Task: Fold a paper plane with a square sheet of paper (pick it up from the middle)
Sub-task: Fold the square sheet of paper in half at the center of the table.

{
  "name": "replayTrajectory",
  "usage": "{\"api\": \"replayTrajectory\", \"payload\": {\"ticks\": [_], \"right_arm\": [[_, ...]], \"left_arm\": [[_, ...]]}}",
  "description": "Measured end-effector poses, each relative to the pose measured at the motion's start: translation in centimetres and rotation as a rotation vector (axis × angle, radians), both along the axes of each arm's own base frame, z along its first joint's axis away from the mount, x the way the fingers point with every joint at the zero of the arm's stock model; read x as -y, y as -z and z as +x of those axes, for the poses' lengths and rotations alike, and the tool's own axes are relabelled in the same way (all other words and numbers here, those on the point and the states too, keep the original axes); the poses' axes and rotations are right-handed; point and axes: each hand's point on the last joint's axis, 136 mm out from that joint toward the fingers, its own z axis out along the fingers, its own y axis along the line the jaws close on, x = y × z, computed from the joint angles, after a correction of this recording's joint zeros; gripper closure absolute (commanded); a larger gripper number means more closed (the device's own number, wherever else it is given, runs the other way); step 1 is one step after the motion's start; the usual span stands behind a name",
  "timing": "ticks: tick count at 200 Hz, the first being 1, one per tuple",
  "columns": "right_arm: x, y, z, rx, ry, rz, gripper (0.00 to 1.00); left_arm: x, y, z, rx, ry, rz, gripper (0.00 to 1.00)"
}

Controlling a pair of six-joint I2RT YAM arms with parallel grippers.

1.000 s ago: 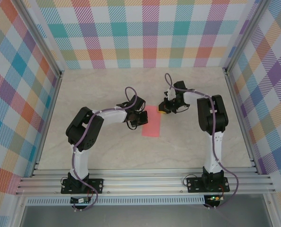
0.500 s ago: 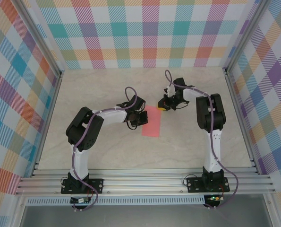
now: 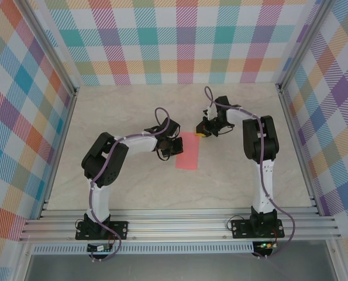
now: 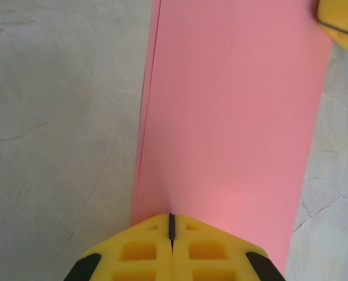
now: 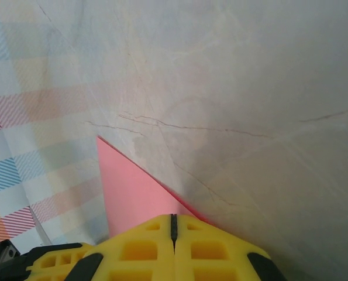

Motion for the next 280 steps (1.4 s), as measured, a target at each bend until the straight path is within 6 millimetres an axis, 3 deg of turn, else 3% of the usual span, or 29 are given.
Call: {"api": "replayTrajectory", "payload": {"ticks": [81, 228, 261, 280], "right_arm": [[0.7, -1.0, 1.2, 0.019, 0.022, 0.006, 0.99], [0.7, 0.8, 0.4, -0.007, 0.002, -0.035, 0.97], [0.8, 0.2, -0.1, 0.001, 0.002, -0.045, 0.95], [1.0, -1.4, -1.1, 0.014, 0.013, -0.036, 0.95]], "left_arm": [[0.0, 0.0, 0.0, -0.001, 0.000, 0.001, 1.00], [0.0, 0.0, 0.0, -0.003, 0.000, 0.001, 1.00], [0.0, 0.0, -0.1, -0.003, 0.000, 0.001, 1.00], [0.0, 0.0, -0.1, -0.003, 0.000, 0.001, 1.00]]}}
